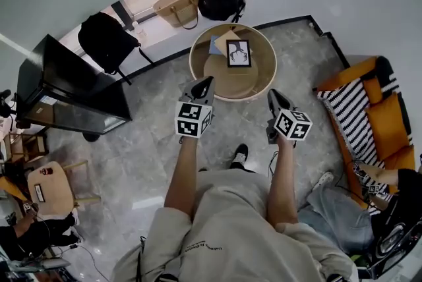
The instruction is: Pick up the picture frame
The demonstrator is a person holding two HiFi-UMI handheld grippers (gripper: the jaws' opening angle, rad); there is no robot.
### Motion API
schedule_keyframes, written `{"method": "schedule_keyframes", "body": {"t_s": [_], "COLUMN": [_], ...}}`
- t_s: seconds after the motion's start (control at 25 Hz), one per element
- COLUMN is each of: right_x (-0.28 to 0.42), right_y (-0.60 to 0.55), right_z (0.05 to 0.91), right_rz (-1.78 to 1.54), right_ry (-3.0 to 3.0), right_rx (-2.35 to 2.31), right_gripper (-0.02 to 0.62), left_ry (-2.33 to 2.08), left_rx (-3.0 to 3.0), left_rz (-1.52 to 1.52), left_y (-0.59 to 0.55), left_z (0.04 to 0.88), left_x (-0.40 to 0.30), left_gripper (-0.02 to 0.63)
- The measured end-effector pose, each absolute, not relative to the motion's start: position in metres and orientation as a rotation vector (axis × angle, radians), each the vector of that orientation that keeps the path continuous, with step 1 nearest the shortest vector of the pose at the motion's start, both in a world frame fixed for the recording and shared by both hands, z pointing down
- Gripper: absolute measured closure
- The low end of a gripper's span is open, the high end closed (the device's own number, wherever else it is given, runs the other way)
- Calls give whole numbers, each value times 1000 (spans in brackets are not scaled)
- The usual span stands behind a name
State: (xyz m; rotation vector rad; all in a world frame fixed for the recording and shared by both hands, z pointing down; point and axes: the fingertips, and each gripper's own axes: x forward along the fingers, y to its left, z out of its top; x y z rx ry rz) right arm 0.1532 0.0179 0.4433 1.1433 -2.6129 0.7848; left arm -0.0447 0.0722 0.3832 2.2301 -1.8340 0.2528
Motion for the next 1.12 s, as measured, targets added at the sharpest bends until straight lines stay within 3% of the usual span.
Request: {"method": "schedule_keyframes", "body": {"t_s": [0.52,1.12], "right_x": [208,163], "right_y": [-53,-81], "right_z": [463,488], "right_rz": [945,826], "right_ry": [-2640,-2531], "right_rx": [1110,985], "right_gripper": [560,560], "left_ry": [-1744,-1805], "left_rx": [2226,2098], "left_rz": [402,348], "left_y": [8,-17], "left_z": [429,450], "left_x": [60,2], "left_gripper": [586,586]}}
